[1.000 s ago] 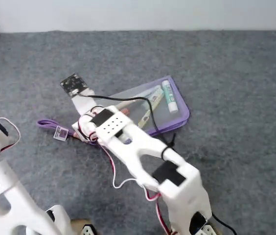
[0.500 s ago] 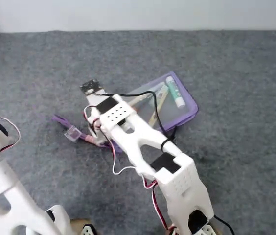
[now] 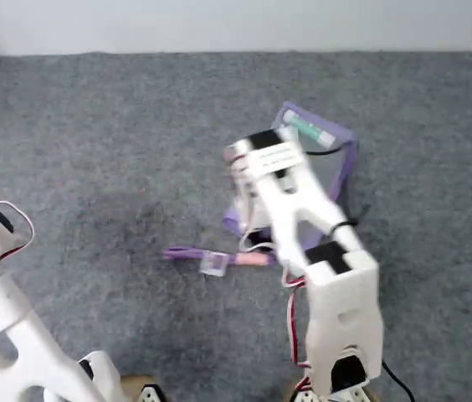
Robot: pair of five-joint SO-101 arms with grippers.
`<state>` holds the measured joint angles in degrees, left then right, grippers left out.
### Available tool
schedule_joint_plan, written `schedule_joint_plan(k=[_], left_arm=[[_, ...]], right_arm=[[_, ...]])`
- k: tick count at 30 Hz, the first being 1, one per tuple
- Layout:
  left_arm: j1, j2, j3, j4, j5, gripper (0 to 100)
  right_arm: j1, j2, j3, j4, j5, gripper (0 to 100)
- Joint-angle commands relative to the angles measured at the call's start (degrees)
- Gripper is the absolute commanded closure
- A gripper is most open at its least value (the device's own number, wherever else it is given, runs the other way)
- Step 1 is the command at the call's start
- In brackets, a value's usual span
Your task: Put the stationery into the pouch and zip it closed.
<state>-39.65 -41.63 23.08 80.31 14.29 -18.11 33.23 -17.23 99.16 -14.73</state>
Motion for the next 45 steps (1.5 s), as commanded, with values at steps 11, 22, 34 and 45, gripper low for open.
schedule_joint_plan(k=[11, 22, 34, 45], left_arm=[[0.2, -0.2, -2.5, -0.2, 0.6, 98], [0.2, -0.2, -2.6, 0.1, 0.6, 98], [0.2, -0.2, -2.5, 0.2, 0.6, 98], [0.2, -0.2, -2.3, 0.2, 0.6, 98]], right_arm=[[8.2, -25.1, 15.5, 3.5, -0.8, 99.1], [-2.2, -44.7, 32.9, 3.1, -16.8, 99.1], [-0.7, -52.6, 48.7, -24.6, -17.8, 98.3], [-0.7, -35.6, 44.3, -30.2, -27.9, 82.0]])
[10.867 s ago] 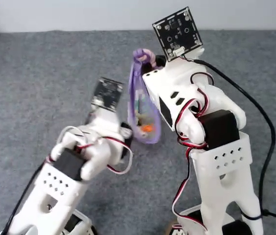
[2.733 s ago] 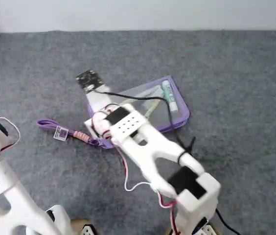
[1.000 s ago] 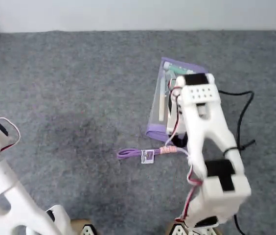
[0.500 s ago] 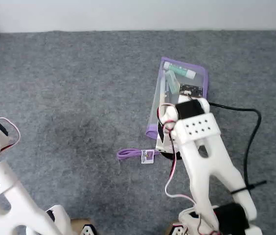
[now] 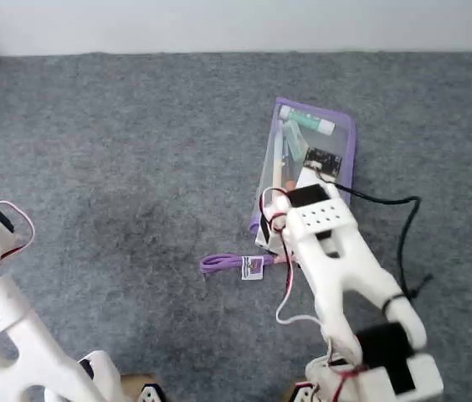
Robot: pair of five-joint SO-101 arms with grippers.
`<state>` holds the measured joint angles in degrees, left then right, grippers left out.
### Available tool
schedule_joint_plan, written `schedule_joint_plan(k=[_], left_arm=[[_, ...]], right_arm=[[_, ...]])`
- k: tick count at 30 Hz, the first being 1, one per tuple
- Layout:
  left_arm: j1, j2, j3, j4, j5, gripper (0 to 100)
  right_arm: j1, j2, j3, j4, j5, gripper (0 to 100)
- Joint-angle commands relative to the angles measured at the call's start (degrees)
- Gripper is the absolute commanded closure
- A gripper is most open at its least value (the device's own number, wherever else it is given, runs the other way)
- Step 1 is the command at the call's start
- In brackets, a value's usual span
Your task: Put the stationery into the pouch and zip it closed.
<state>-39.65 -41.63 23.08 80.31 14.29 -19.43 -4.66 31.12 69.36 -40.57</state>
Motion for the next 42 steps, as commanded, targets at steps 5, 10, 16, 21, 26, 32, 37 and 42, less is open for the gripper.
schedule_joint_plan(k=[5, 10, 16, 21, 26, 32, 37, 42], left_arm=[[0.2, -0.2, -2.3, 0.2, 0.6, 98], [0.2, -0.2, -2.2, 0.2, 0.6, 98], [0.2, -0.2, -2.2, 0.2, 0.6, 98], [0.2, -0.2, -2.2, 0.2, 0.6, 98], [0.2, -0.2, -2.2, 0.2, 0.6, 98], [0.2, -0.2, -2.2, 0.2, 0.6, 98], [0.2, -0.2, -2.2, 0.2, 0.6, 98], [0.2, -0.2, -2.2, 0.2, 0.6, 98]], right_arm=[[0.7, 8.4, -8.9, -0.8, -2.0, 83.4], [1.9, 12.3, -13.8, -0.5, -2.0, 83.4], [2.4, 16.1, -14.2, -0.5, -2.0, 83.4], [2.5, 18.2, -14.2, 0.0, -2.0, 83.7], [5.1, 18.9, -14.2, 4.1, -3.3, 83.8], [9.9, 18.8, -14.2, 5.4, -2.1, 99.7], [10.5, 18.3, -14.5, 6.7, -2.0, 96.4], [10.5, 16.4, -14.6, 10.6, -1.6, 98.7]])
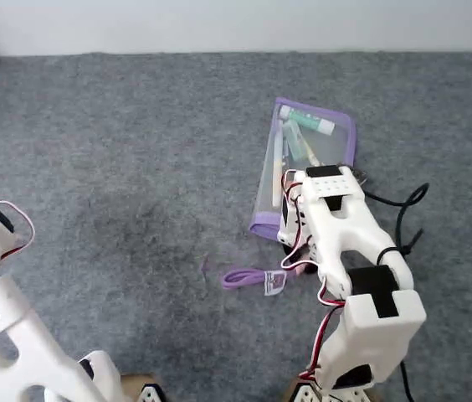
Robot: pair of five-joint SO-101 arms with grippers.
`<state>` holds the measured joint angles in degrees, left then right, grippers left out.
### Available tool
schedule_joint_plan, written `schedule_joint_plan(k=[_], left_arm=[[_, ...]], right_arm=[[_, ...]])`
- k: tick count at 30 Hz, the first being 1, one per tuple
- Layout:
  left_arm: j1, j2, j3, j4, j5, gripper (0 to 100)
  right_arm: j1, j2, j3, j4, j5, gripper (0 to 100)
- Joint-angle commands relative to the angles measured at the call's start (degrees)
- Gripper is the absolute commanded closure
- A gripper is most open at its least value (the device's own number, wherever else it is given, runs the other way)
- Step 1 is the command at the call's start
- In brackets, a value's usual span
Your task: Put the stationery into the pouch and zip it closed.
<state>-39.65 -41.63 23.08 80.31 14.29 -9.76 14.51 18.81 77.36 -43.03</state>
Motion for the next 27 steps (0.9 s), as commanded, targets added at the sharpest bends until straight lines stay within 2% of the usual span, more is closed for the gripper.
schedule_joint_plan(k=[1, 6, 9, 15, 18, 21, 27], left_arm=[[0.2, -0.2, -2.3, 0.2, 0.6, 98], [0.6, -0.2, -2.7, 0.0, 0.6, 98], [3.5, -0.2, -4.0, 1.1, 0.6, 98], [17.4, -0.2, -6.7, 2.5, 0.4, 98], [23.7, -0.2, -7.0, 2.3, 0.4, 98], [28.2, -0.2, -7.0, 2.3, 0.4, 98], [37.1, 0.0, -6.6, 2.2, 0.3, 98]], right_arm=[[0.8, -4.2, -2.3, 3.5, 2.1, 99.1], [0.9, -16.6, -2.2, 5.6, 9.4, 99.0], [1.0, -25.4, -2.1, 7.3, 15.4, 99.1], [8.7, -35.1, 1.5, 7.8, 32.6, 99.1], [14.1, -38.6, 1.5, 3.8, 42.5, 99.1], [16.6, -43.1, -0.3, -1.0, 50.2, 99.1], [16.5, -49.1, -2.1, -8.6, 55.4, 99.1]])
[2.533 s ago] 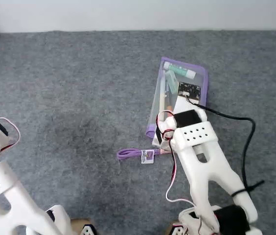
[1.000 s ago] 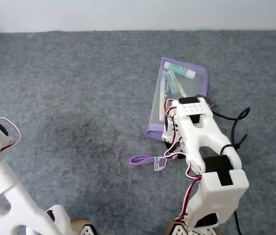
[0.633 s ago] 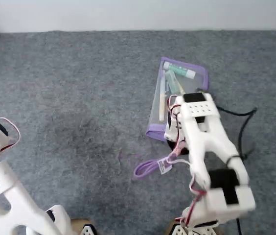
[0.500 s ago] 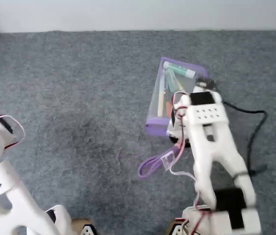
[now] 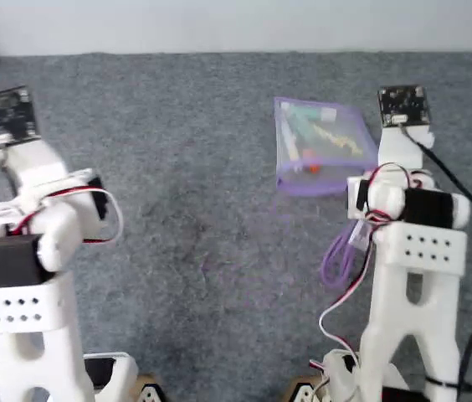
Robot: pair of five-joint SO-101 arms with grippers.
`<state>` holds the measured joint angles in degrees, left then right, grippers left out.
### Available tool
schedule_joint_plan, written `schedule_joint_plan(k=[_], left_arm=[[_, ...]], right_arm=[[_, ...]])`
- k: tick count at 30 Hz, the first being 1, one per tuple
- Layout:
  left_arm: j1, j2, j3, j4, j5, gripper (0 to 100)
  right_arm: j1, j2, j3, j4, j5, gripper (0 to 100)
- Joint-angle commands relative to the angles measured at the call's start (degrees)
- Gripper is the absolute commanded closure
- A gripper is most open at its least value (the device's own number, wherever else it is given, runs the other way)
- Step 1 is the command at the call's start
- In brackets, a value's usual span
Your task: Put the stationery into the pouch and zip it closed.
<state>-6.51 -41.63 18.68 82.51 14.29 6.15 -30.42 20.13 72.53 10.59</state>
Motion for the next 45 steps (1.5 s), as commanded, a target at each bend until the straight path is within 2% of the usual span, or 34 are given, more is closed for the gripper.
schedule_joint_plan(k=[1, 8, 14, 20, 27, 34, 40, 45], left_arm=[[5.4, 0.2, -2.2, 0.0, 0.3, 98], [12.4, -0.1, -2.2, 0.0, 0.3, 98], [14.2, -0.2, -2.4, 0.4, 0.4, 98], [14.5, -0.2, -2.3, 0.2, 0.4, 98], [14.5, 0.2, -2.2, 0.1, 0.4, 98], [14.5, 0.4, -2.0, -0.9, 0.4, 98], [14.6, 0.3, 2.2, -7.0, 0.4, 98], [18.5, 0.1, 6.7, -12.8, 0.5, 98]], right_arm=[[0.6, -4.9, -3.5, -5.1, 2.2, 99.1], [0.4, -8.9, -3.5, -18.8, 3.6, 99.1], [-4.8, -10.1, -4.0, -26.2, 3.7, 99.1], [-13.8, -9.4, -7.3, -26.4, 4.0, 99.1], [-22.1, -9.4, -7.6, -26.4, 11.0, 99.1], [-26.1, -8.3, -13.0, -25.9, 12.5, 99.1], [-26.8, -1.9, -21.1, -23.1, 12.3, 99.1], [-26.6, 1.5, -26.2, -18.8, 12.3, 99.1]])
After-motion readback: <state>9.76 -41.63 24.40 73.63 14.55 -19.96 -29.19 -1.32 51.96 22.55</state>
